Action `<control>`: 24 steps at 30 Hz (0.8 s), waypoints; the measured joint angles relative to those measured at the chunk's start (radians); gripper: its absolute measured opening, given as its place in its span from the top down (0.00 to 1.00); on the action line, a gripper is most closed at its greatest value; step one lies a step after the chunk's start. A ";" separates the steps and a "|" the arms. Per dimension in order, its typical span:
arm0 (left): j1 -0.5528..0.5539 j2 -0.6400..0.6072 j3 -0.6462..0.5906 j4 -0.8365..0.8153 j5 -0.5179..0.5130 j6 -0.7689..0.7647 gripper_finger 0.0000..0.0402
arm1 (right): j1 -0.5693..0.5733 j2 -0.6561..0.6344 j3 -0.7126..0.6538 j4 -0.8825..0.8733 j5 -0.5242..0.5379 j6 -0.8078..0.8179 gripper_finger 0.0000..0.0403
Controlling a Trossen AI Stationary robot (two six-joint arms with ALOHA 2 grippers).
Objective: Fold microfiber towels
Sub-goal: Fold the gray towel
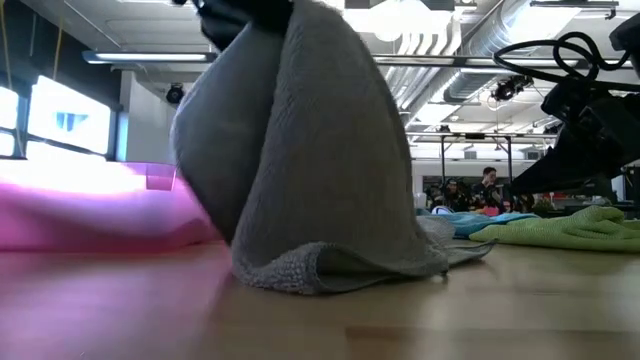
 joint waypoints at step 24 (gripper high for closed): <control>0.024 0.052 0.002 -0.022 -0.031 -0.010 0.99 | 0.000 0.000 0.000 -0.020 0.029 0.015 0.55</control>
